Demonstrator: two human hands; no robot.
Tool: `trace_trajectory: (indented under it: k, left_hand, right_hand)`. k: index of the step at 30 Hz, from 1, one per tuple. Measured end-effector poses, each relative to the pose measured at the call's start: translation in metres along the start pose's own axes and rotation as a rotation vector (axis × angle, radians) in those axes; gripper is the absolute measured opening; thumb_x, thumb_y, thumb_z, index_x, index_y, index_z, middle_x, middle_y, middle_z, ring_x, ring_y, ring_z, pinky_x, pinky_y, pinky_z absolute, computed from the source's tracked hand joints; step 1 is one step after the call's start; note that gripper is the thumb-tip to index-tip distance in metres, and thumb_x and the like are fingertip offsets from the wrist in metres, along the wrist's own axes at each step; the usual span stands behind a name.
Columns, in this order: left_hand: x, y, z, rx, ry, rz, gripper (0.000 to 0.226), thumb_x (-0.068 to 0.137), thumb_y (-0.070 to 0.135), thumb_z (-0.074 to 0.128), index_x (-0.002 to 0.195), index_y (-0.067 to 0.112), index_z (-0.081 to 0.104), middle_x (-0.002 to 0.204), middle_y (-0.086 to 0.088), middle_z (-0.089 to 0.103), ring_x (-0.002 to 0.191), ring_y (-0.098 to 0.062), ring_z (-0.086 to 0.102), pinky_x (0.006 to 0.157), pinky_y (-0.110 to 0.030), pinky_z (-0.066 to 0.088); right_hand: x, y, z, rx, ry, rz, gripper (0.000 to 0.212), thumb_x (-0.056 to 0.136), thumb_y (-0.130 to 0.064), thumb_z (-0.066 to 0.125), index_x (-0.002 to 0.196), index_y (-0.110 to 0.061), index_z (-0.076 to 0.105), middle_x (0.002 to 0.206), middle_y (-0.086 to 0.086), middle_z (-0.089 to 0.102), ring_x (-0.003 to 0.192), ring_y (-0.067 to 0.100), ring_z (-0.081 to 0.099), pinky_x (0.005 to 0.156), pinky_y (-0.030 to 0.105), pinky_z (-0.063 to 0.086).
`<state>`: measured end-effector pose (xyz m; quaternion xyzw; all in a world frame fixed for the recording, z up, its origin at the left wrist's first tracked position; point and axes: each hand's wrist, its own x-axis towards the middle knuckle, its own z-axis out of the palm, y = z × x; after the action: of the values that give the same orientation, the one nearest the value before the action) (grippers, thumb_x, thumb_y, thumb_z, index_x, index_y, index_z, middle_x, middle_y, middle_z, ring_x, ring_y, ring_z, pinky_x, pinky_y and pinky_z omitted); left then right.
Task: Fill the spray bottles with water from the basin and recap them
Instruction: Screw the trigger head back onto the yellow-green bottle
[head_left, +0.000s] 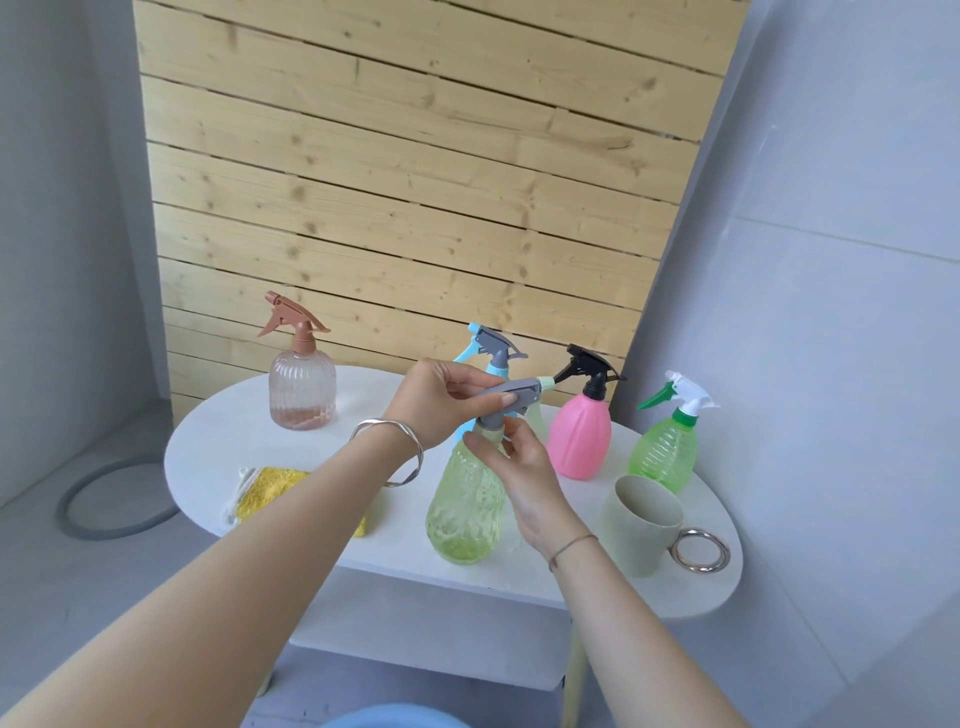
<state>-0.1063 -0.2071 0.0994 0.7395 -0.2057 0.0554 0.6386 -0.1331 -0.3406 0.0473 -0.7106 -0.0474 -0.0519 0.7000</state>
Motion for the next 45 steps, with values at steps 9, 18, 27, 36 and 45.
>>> trace_trajectory:
  k: [9, 18, 27, 36, 45]
  left_hand:
    - [-0.001, 0.001, -0.001, -0.016, -0.003, 0.009, 0.014, 0.078, 0.017, 0.078, 0.093, 0.016, 0.076, 0.084, -0.001, 0.076, 0.078, -0.005, 0.07, 0.073, -0.012, 0.052]
    - [0.0, -0.001, -0.002, 0.011, -0.001, 0.038, 0.014, 0.078, 0.016, 0.078, 0.092, 0.016, 0.076, 0.083, -0.002, 0.076, 0.075, -0.008, 0.068, 0.07, -0.02, 0.055]
    - [-0.002, -0.001, -0.001, 0.017, 0.009, 0.081, 0.01, 0.08, 0.016, 0.076, 0.089, 0.02, 0.075, 0.081, 0.007, 0.074, 0.072, 0.001, 0.066, 0.07, -0.011, 0.05]
    - [-0.037, -0.063, -0.024, -0.045, -0.207, -0.419, 0.088, 0.075, 0.079, 0.044, 0.144, 0.025, 0.036, 0.144, 0.009, 0.044, 0.126, -0.01, 0.046, 0.105, -0.03, 0.037]
    - [-0.047, -0.092, 0.0, 0.32, -0.224, -0.245, 0.062, 0.071, 0.035, 0.082, 0.122, 0.031, 0.047, 0.115, 0.016, 0.057, 0.11, -0.007, 0.053, 0.096, -0.022, 0.039]
  right_hand:
    - [-0.004, -0.001, -0.004, 0.064, 0.013, 0.016, 0.027, 0.084, -0.027, 0.07, 0.11, -0.023, 0.069, 0.115, 0.004, 0.069, 0.113, 0.013, 0.059, 0.087, 0.017, 0.043]
    - [0.001, -0.004, -0.007, -0.16, -0.122, -0.158, 0.02, 0.092, -0.032, 0.06, 0.111, -0.033, 0.066, 0.108, -0.011, 0.067, 0.086, 0.008, 0.048, 0.073, 0.018, 0.041]
    - [-0.003, 0.007, 0.013, -0.185, 0.202, -0.324, 0.007, 0.084, -0.027, 0.072, 0.084, -0.021, 0.07, 0.063, -0.015, 0.053, 0.056, 0.004, 0.037, 0.053, 0.014, 0.028]
    - [0.003, -0.008, -0.015, -0.203, -0.236, -0.122, 0.028, 0.094, -0.021, 0.059, 0.119, -0.035, 0.058, 0.127, -0.016, 0.061, 0.124, 0.0, 0.05, 0.106, 0.024, 0.037]
    - [0.001, -0.003, -0.009, -0.159, -0.12, -0.221, 0.028, 0.09, -0.012, 0.063, 0.108, -0.033, 0.062, 0.109, -0.016, 0.068, 0.108, 0.001, 0.061, 0.095, 0.02, 0.047]
